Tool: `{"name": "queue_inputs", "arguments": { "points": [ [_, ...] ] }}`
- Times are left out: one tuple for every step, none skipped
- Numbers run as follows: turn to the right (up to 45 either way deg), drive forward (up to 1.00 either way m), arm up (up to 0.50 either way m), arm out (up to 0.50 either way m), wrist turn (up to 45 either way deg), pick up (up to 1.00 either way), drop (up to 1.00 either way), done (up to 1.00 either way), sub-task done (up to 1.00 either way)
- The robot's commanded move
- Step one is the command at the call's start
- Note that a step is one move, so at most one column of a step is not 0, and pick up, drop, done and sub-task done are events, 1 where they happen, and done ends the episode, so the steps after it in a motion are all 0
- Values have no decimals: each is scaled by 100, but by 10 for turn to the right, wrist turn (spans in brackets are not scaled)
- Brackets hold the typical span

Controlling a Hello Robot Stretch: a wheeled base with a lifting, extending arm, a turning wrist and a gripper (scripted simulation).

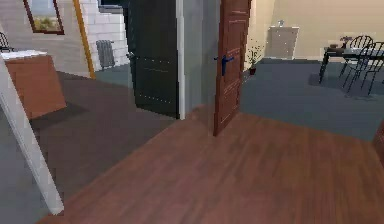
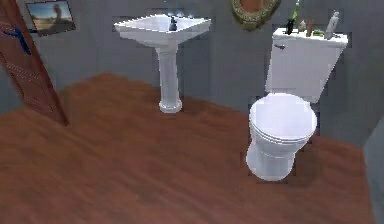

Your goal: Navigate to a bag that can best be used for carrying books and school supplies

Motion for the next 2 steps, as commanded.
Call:
{"name": "queue_inputs", "arguments": {
  "points": [
    [240,0,0,0,0,0,0,0,0],
    [0,100,0,0,0,0,0,0,0]
  ]
}}
